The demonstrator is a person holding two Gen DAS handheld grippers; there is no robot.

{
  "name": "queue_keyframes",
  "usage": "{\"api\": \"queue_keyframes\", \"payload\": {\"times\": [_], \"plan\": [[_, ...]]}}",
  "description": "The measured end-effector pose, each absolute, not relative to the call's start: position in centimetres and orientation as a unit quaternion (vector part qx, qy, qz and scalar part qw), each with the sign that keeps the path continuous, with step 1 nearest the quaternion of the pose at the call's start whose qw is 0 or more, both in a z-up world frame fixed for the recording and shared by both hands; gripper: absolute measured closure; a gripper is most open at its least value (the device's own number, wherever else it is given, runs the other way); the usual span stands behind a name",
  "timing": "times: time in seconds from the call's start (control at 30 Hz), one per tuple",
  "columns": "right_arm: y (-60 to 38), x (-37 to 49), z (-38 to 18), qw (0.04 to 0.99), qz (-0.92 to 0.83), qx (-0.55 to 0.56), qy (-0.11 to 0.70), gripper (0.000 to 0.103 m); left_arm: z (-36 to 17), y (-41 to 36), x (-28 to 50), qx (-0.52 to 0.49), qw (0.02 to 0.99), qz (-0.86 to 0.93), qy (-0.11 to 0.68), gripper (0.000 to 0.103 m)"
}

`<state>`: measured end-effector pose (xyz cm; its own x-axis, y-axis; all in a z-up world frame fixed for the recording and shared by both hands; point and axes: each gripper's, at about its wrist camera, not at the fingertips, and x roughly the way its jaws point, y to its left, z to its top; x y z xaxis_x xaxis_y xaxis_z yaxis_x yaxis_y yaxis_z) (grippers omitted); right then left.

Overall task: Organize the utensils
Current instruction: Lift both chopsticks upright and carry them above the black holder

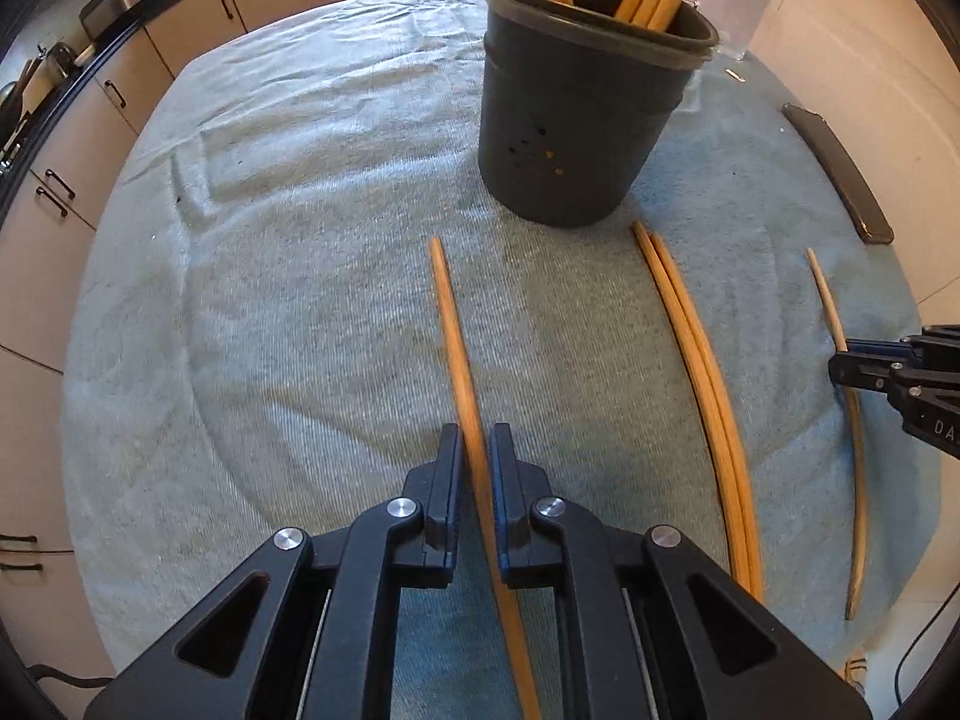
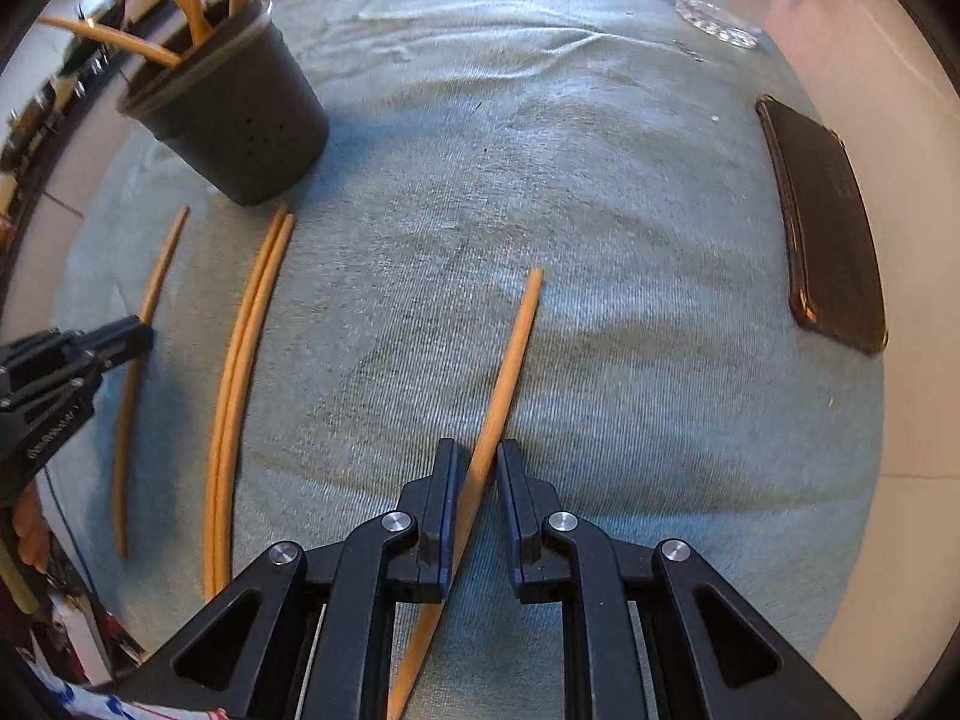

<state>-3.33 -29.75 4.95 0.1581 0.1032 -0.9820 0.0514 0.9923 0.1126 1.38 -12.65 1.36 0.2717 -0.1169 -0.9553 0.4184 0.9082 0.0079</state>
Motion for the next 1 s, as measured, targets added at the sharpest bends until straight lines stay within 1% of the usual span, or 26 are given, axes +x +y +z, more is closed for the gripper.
{"api": "queue_keyframes", "payload": {"times": [0.13,0.2,0.4,0.57,0.6,0.63,0.7,0.77,1.0], "plan": [[-28.5,-1.8,4.8,0.742,0.011,0.030,0.669,0.083,1.4,-12.7,2.3,0.120,0.785,-0.167,0.584,0.095],[-28.1,-1.4,4.8,0.739,0.008,0.019,0.673,0.083,1.5,-12.6,2.6,0.109,0.785,-0.168,0.586,0.095],[-27.5,-0.9,4.8,0.729,0.006,0.015,0.684,0.083,1.6,-13.1,4.1,0.109,0.781,-0.175,0.590,0.095],[-27.2,0.2,4.5,0.721,0.006,0.002,0.693,0.083,1.7,-14.0,4.3,0.144,0.772,-0.188,0.590,0.094],[-27.4,0.1,4.6,0.723,0.009,-0.003,0.691,0.084,1.7,-14.1,4.3,0.145,0.771,-0.191,0.589,0.094],[-27.3,0.0,4.7,0.726,0.013,-0.007,0.688,0.089,1.7,-14.2,4.3,0.140,0.774,-0.193,0.587,0.094],[-26.6,-0.2,4.6,0.737,0.023,-0.016,0.675,0.092,2.1,-14.0,4.1,0.131,0.784,-0.188,0.577,0.097],[-26.2,-0.9,4.7,0.750,0.027,-0.027,0.660,0.095,2.9,-13.4,3.1,0.127,0.803,-0.185,0.552,0.097],[-26.7,-3.5,6.3,0.801,0.023,0.013,0.599,0.096,7.5,-11.0,-0.8,0.091,0.855,-0.183,0.476,0.097]]}}
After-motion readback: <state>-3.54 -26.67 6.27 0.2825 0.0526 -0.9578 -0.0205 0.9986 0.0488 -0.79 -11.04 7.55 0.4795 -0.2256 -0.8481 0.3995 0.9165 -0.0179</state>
